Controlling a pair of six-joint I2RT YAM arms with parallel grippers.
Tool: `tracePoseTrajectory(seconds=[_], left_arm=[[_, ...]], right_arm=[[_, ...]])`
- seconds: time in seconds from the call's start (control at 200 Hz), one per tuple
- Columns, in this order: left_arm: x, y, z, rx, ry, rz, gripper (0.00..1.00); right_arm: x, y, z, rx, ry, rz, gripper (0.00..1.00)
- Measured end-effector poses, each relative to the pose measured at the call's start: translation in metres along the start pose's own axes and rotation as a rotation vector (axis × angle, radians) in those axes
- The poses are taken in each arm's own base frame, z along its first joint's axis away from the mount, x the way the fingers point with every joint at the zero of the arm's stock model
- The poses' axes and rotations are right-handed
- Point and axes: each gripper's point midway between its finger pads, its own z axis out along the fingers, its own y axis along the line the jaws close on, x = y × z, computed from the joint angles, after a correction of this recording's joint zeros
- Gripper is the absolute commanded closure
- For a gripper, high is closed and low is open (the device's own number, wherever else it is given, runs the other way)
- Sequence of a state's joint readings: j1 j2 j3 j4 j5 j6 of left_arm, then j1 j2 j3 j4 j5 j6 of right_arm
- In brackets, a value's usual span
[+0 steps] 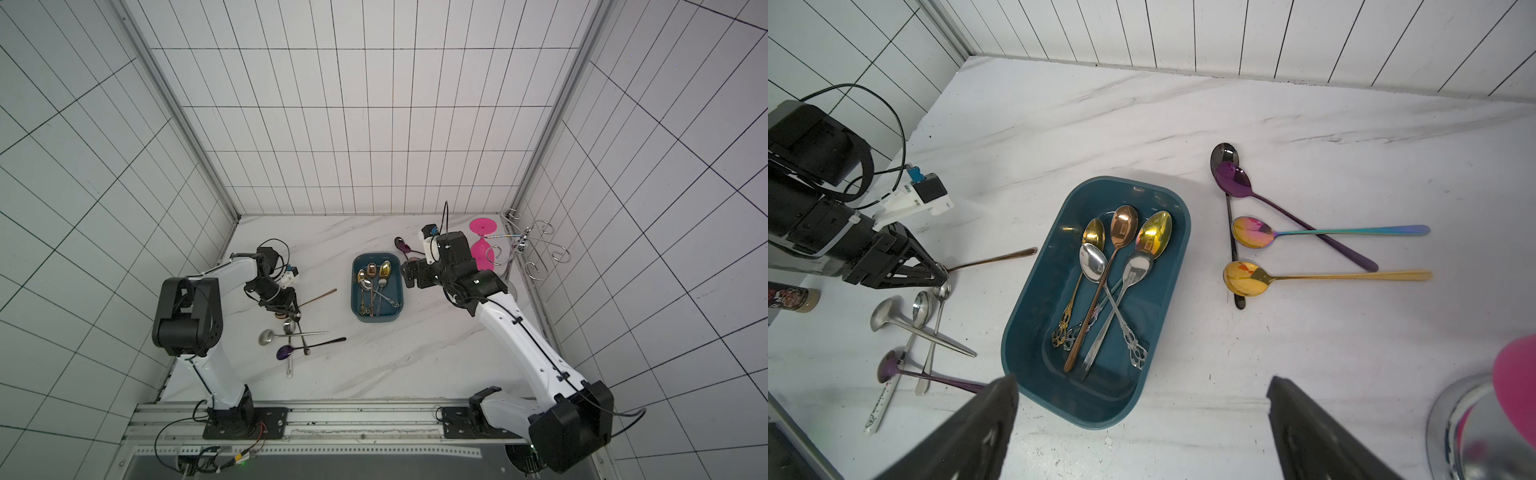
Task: Put the spoon into the storage box
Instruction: Pick up the spoon from the center of the board.
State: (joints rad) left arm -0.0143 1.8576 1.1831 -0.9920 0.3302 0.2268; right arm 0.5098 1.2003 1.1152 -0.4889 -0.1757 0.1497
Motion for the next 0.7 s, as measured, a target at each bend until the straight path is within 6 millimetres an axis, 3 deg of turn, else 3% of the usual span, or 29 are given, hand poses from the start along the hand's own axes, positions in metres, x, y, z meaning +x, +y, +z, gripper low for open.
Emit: tracePoseTrajectory(seconds=[0.135, 0.545, 0.7], left_arm=[[-0.0034, -0.0009, 0.0015, 0.015, 0.011, -0.014, 0.75], [-0.0092, -0.0091, 0.002, 0.075, 0.03, -0.029, 0.97], [-0.009, -0.0099, -0.0013, 0.073, 0.025, -0.033, 1.0]], right_arm=[[0.0001, 0.0005, 0.0005, -0.004, -0.001, 0.0, 0.03], [0.002, 0.0008, 0.0015, -0.007, 0.003, 0.001, 0.03], [0.004, 0.004, 0.0026, -0.028, 0.009, 0.006, 0.04]])
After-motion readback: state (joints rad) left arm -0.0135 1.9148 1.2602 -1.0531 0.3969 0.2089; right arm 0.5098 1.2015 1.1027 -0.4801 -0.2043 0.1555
